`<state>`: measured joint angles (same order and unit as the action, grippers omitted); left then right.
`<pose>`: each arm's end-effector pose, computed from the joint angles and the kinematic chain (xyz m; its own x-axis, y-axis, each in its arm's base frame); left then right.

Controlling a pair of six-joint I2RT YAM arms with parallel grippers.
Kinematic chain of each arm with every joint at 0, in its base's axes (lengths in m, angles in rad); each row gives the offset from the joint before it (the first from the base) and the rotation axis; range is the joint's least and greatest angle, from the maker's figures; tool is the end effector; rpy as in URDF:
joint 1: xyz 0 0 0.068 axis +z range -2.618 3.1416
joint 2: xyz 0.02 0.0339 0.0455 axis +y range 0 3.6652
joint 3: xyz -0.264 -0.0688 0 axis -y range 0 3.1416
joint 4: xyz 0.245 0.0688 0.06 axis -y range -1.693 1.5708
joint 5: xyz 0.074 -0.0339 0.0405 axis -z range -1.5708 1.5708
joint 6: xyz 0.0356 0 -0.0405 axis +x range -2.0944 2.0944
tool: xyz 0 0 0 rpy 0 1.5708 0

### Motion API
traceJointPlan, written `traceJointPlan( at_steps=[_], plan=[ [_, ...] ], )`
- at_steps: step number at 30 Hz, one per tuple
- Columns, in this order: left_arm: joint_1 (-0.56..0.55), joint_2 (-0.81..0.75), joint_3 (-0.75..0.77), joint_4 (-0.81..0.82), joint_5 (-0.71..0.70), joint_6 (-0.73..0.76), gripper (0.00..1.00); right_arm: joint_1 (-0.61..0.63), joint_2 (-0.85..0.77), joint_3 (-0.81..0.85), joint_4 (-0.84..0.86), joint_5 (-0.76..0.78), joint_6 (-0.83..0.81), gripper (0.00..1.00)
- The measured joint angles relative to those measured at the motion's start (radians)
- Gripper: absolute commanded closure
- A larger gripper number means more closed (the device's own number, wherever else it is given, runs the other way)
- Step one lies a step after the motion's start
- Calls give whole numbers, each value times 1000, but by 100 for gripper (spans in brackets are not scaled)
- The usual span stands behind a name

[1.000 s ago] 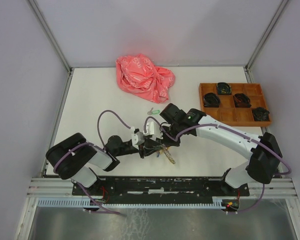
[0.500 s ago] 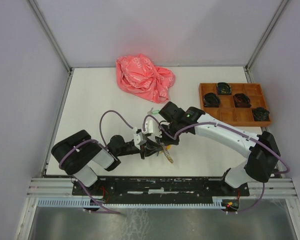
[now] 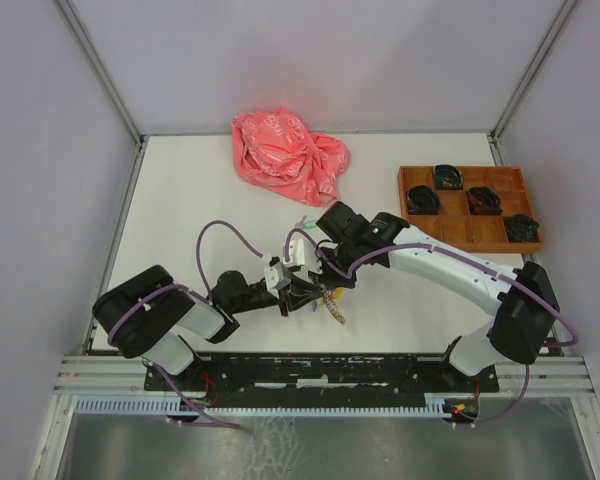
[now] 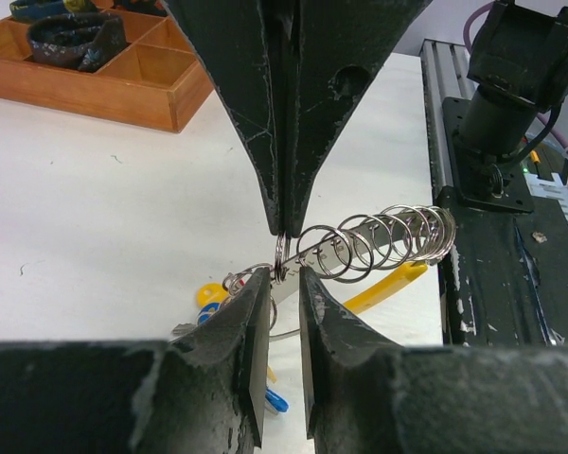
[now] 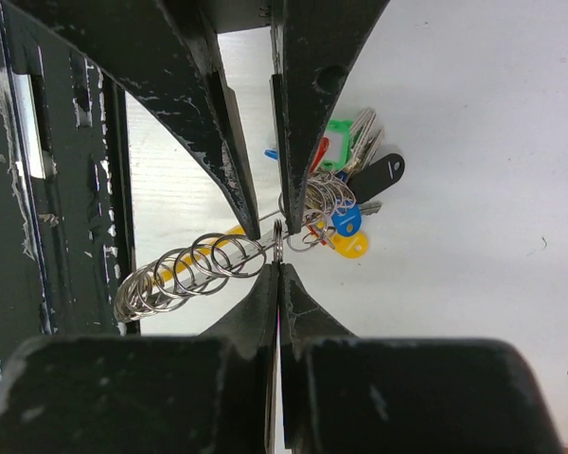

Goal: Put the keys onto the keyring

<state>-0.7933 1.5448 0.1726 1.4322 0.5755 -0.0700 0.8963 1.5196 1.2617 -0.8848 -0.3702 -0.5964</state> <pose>0.1433 -0.1732 0.1553 -0.0265 -0.0567 -0.9980 0.9795 0.1978 -0.0373 0.1793 0.2448 0.2752 -0.0084 -0.8490 -0.5283 -0.9991 -0.0145 0.0392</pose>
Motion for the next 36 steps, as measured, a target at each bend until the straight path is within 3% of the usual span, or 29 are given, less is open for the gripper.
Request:
traceJointPlan(
  at_steps=[6,27,36],
  plan=[
    [0,-1,0,1,0,0,83,0,0,0,1,-5,-4,99],
    [0,-38,-18,-17,-21,23,81,6,4,0,8,-8,-19,99],
    [5,11,-4,3,29,17,96,2,0,-20,10,-14,-18,99]
  ],
)
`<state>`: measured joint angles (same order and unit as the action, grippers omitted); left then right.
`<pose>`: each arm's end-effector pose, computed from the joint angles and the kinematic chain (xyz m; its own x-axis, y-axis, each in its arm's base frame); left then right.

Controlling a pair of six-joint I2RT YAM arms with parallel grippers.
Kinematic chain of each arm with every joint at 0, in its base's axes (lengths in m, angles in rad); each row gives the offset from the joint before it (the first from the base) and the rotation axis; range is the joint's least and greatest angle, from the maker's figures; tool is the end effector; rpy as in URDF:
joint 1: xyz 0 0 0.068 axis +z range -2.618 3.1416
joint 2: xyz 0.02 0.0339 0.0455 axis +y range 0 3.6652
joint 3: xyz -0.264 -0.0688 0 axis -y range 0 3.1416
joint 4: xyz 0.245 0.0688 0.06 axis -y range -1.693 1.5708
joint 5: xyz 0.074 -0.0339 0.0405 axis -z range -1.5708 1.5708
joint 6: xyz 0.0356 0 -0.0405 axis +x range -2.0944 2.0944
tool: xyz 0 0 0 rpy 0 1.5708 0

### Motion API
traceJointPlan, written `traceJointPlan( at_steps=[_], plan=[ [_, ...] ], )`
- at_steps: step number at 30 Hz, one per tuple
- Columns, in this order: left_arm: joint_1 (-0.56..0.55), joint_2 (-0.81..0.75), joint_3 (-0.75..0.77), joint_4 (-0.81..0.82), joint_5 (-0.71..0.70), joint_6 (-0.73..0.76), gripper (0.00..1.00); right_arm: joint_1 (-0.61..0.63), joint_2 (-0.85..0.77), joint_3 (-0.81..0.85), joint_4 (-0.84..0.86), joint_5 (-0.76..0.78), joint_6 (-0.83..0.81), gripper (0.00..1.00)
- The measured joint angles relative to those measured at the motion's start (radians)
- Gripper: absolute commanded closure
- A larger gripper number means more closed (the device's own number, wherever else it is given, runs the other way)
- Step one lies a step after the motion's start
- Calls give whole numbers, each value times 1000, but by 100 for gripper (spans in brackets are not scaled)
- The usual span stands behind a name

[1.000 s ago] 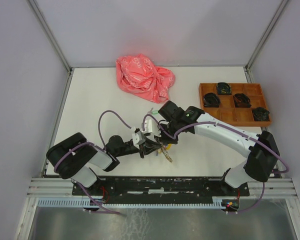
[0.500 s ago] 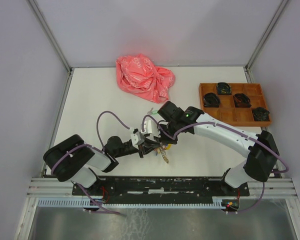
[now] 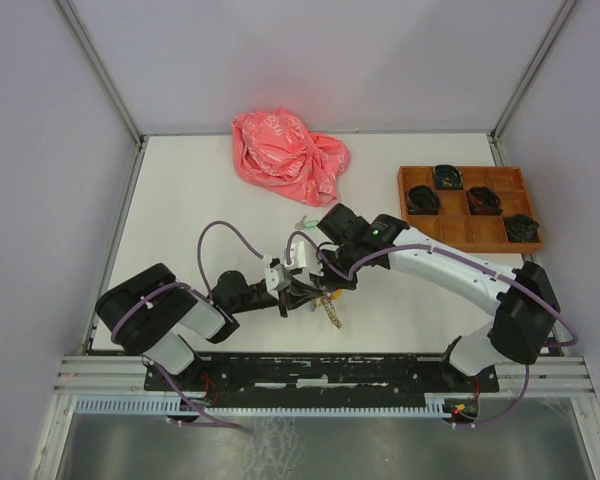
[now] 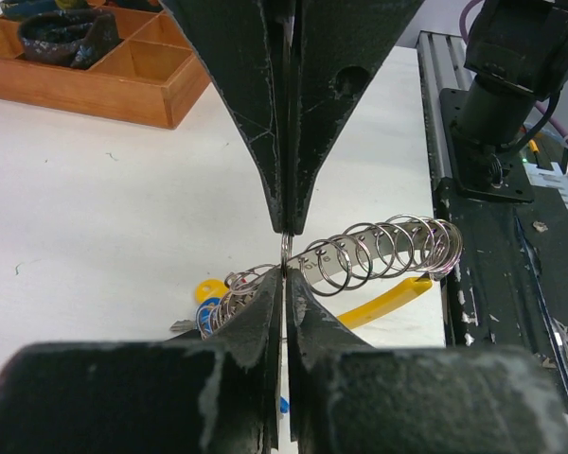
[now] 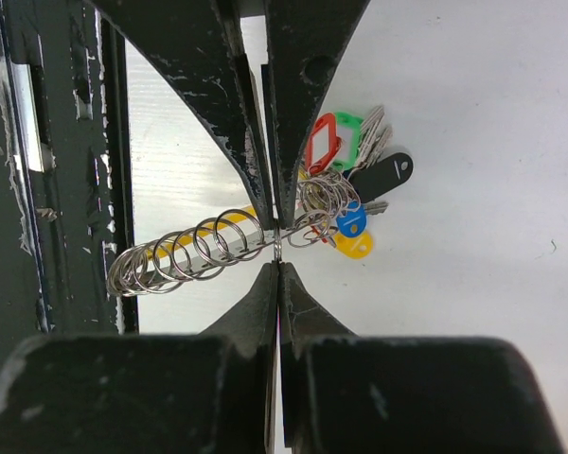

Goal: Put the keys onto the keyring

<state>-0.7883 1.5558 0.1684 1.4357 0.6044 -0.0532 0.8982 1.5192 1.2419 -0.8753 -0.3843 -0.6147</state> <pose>0.1428 -0.1723 0.1525 -0.0183 -0.0436 -0.9989 0.9841 0.1756 -0.0257 0.1777 0.2445 0.2700 0.0078 -0.8484 -0.5294 -0.9982 -0.0377 0.0457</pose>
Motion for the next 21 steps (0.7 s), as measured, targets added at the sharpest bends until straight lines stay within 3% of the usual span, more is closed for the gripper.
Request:
traceJointPlan(
  at_steps=[6,16,21],
  plan=[
    [2,36,2,25,10,-11,97,-3,-11,-38,36,-4,8,98],
    [-4,61,0,53,-23,-48,97,-20,-78,-167,187,-28,40,68],
    [-6,63,0,71,-49,-55,97,-123,-204,-333,315,-129,89,69]
  ],
)
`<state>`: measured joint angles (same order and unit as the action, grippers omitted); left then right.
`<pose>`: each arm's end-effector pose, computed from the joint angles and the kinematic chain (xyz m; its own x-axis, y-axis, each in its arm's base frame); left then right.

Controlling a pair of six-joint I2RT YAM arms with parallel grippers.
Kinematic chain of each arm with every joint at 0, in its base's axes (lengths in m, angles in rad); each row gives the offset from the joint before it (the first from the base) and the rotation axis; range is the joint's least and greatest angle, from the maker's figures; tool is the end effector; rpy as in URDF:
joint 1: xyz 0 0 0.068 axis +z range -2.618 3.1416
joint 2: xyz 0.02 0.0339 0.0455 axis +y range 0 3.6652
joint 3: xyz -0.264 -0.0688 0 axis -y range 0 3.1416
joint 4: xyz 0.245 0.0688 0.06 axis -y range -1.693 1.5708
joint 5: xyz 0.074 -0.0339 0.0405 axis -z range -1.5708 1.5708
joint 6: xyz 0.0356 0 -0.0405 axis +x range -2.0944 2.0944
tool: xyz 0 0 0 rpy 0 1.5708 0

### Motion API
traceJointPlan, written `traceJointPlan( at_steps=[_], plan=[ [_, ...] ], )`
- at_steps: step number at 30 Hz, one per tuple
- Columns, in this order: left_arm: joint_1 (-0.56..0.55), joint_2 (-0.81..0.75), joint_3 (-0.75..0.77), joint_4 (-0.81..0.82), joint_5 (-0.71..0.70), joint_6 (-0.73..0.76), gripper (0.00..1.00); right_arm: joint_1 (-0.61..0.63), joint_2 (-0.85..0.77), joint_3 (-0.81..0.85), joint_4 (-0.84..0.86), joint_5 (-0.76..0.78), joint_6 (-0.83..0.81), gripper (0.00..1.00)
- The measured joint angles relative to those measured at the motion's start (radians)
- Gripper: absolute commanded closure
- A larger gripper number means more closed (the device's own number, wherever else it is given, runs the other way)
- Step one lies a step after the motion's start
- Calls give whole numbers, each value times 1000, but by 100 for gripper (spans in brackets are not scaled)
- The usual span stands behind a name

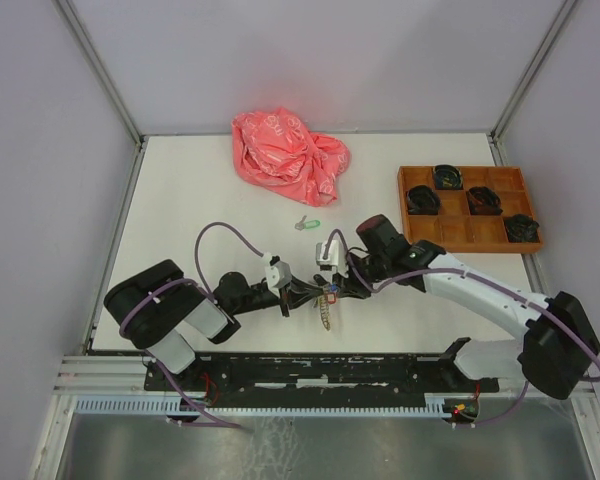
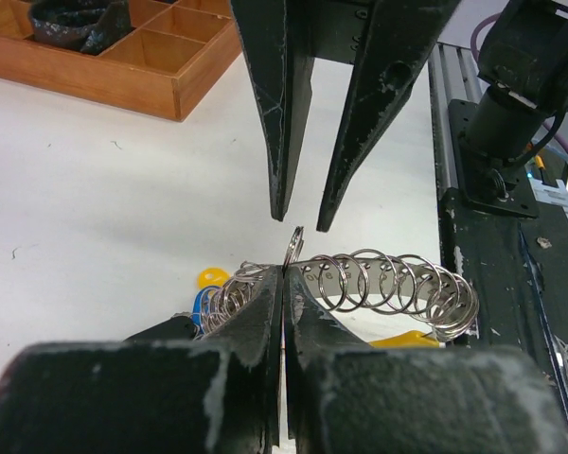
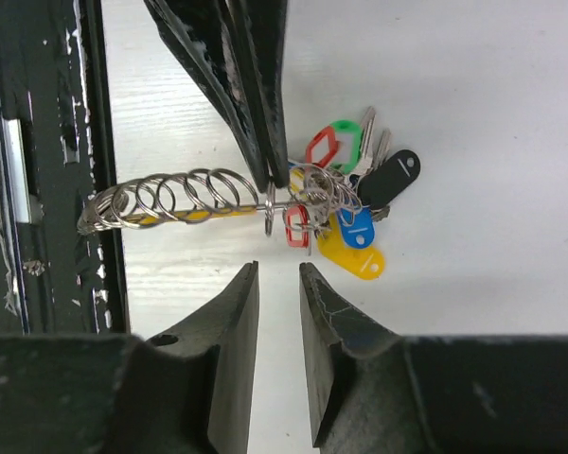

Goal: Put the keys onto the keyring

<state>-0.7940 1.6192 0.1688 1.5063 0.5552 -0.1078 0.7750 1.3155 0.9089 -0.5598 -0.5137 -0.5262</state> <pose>0.1449 -0.1742 0.1470 -0.0660 -0.0633 -0.9958 0.9735 0.2148 -0.0781 0.1748 0.1957 0.2408 -0.1021 -0.7122 -0.6945 -0.9947 0.0799 0.0642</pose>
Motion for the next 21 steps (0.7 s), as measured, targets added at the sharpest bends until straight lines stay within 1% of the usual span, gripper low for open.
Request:
traceJointPlan(
  at_steps=[4,7,15,21],
  plan=[
    [0,0,-3,7,-4,0,97,-58,-107,-155,158,-52,54,70],
    [0,0,-5,8,-4,0,97,-66,-135,-230,263,-79,84,71],
    [0,0,-5,8,-4,0,97,-66,-134,-286,439,-134,135,71],
    [0,0,-5,8,-5,-1,97,-66,-113,-291,505,-165,164,75]
  ],
)
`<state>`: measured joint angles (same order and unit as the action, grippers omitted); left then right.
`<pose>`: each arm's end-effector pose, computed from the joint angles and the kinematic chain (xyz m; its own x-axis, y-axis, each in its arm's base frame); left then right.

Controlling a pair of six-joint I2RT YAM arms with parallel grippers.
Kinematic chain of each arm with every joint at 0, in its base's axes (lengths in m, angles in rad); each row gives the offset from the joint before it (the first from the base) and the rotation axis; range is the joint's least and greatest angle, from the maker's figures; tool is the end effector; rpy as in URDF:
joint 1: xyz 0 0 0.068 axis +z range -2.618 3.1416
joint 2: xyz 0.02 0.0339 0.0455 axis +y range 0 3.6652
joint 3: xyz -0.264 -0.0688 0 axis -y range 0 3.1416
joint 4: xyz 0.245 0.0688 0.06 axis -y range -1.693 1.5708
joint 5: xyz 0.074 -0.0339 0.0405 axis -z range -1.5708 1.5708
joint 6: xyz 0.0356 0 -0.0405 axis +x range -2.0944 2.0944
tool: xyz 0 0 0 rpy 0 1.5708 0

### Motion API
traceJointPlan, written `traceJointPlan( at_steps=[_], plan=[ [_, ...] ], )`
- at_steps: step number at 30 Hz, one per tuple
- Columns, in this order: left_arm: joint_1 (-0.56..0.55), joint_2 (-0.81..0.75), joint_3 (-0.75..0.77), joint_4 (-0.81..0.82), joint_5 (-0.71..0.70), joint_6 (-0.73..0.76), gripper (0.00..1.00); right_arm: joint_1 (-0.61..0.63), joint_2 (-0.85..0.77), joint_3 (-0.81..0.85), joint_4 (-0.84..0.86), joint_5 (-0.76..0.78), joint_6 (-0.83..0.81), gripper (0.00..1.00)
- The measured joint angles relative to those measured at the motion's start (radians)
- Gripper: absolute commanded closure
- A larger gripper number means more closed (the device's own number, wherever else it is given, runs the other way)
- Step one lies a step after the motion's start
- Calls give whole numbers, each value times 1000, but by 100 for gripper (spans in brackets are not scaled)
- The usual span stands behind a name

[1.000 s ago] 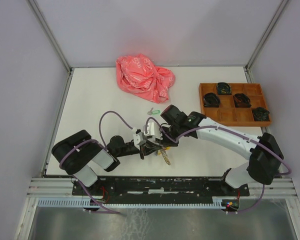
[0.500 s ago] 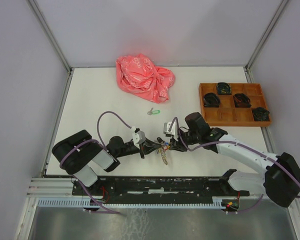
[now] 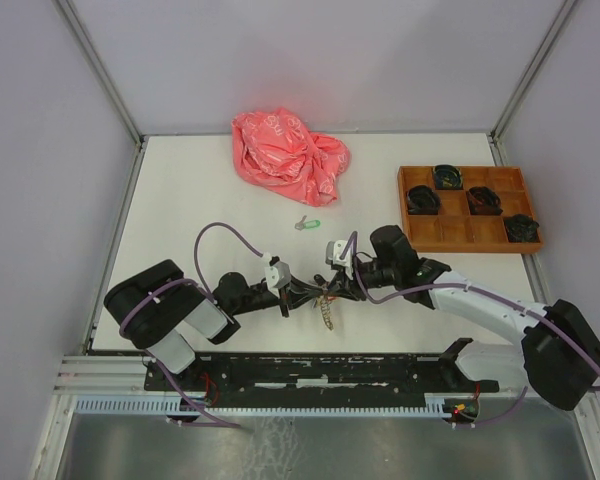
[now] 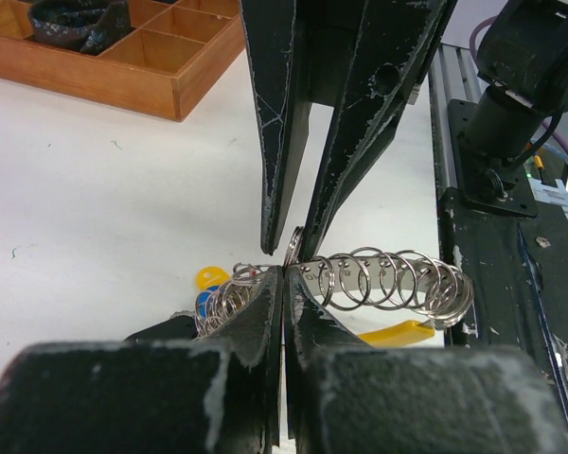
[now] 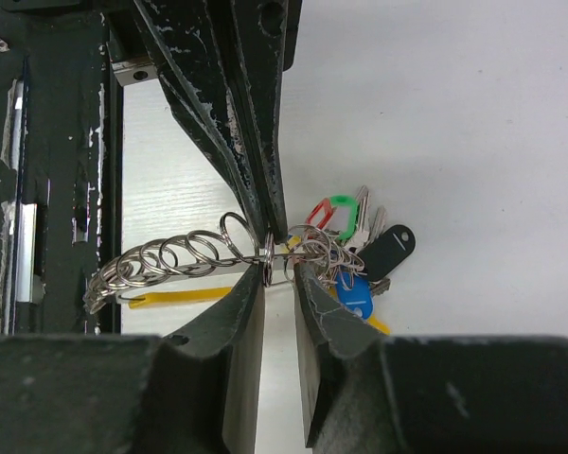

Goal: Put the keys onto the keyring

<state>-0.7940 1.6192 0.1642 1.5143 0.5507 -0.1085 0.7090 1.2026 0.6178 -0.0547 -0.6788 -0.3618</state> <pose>0.1443 -0.1734 0.1469 -0.0642 -0.0664 -0.9957 0.9727 0.2189 -0.0773 0.1706 0.1758 0.2139 -0.1089 -0.4564 -0.8831 -0.9919 0.1082 0.0664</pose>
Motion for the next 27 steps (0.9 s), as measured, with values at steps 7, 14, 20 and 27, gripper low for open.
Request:
traceJointPlan(
  at_steps=[7,14,20,27],
  plan=[
    [0,0,0,0,0,0,96,0,14,0,13,-11,10,99],
    [0,2,-1,7,1,0,79,2,56,116,-182,5,-35,99],
    [0,2,-1,7,6,1,69,33,166,340,-496,92,-117,99],
    [0,14,11,7,15,1,67,97,260,491,-727,191,-161,99]
  ],
)
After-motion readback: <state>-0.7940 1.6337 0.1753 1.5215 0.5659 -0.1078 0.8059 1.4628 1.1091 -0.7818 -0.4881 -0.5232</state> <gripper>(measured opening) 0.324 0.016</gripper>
